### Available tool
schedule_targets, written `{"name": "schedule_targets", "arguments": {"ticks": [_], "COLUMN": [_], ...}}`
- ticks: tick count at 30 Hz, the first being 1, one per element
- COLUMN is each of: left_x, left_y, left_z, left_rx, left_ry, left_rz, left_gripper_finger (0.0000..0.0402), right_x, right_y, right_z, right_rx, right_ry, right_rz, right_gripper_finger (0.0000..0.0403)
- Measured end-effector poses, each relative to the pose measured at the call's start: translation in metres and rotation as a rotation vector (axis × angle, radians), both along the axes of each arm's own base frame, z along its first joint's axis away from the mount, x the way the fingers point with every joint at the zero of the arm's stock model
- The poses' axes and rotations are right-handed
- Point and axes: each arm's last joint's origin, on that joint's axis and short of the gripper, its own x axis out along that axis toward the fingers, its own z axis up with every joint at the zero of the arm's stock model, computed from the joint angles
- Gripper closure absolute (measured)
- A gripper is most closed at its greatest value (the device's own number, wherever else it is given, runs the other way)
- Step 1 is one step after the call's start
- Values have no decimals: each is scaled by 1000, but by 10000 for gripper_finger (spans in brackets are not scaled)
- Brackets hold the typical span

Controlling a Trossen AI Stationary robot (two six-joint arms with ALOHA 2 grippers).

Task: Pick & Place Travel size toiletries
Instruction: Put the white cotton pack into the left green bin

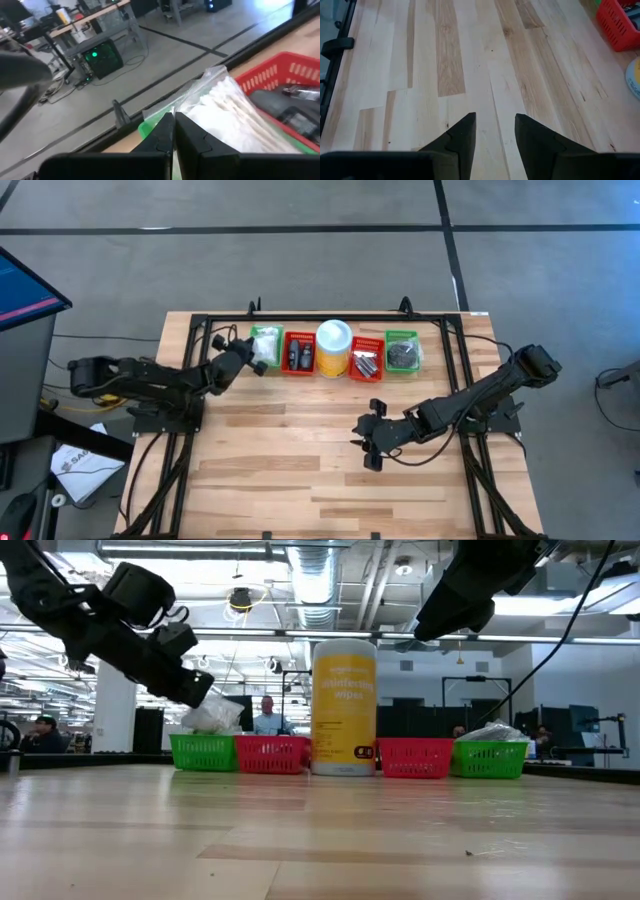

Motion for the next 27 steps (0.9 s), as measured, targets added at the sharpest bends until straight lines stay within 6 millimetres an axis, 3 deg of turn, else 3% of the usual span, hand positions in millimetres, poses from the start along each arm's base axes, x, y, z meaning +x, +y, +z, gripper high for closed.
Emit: {"name": "schedule_targets", "arguments": {"ticks": [13,27], "left_x": [6,5], "left_y": [8,24], "left_z": [-27,-23], "left_rx": [-68,-68], "left_ry": [97,1], "left_rz": [-15,-5], "left_gripper_finger": [401,398], "right_x": [0,0], "right_y": [0,0], "right_z": [0,0], "right_rx": [-1,-1], "right_ry": [1,1], "right_rz": [0,0], "right_gripper_finger": [275,275]}}
